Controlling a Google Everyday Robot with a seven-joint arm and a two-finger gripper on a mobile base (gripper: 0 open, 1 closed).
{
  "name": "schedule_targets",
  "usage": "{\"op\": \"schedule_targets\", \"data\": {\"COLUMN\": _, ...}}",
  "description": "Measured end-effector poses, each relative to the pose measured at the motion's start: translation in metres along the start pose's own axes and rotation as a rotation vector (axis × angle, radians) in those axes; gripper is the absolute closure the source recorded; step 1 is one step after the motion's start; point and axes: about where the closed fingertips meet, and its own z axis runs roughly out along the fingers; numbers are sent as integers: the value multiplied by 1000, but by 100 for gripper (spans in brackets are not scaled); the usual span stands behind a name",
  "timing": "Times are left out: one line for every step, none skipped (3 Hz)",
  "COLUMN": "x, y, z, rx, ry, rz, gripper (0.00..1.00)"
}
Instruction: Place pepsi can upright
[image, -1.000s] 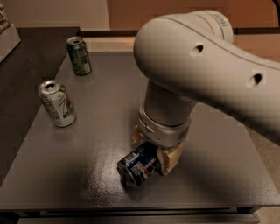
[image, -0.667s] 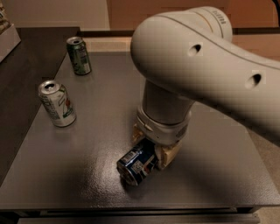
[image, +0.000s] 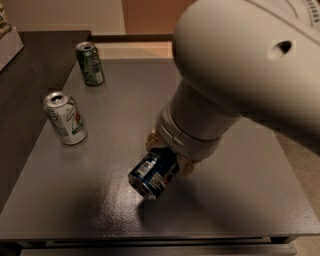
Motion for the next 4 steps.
{"op": "schedule_targets", "data": {"x": 9, "y": -27, "z": -20, "rx": 191, "ry": -15, "rz": -61, "gripper": 100}}
{"op": "schedule_targets", "data": {"x": 15, "y": -54, "z": -28, "rx": 370, "ry": -63, "rz": -100, "gripper": 100}}
{"op": "schedule_targets", "data": {"x": 2, "y": -66, "z": -37, "rx": 421, "ry": -87, "rz": -169, "gripper": 100}}
{"op": "schedule_targets", "data": {"x": 2, "y": -66, "z": -37, "rx": 422, "ry": -86, "rz": -169, "gripper": 100}}
